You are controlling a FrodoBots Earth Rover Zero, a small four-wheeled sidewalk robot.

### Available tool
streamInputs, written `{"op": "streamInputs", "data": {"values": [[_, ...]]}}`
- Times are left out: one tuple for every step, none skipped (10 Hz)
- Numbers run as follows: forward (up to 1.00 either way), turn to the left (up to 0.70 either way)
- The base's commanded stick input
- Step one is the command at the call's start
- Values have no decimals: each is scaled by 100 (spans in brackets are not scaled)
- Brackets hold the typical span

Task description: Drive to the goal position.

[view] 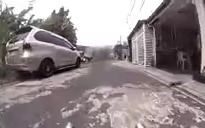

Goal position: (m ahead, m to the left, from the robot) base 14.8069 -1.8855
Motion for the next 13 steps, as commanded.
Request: {"op": "streamInputs", "data": {"values": [[100, 0], [100, 0], [100, 0], [100, 0], [100, 1], [100, 2], [100, 0], [100, 0], [100, -20], [100, -40], [100, -32], [100, 0], [100, 0]]}}
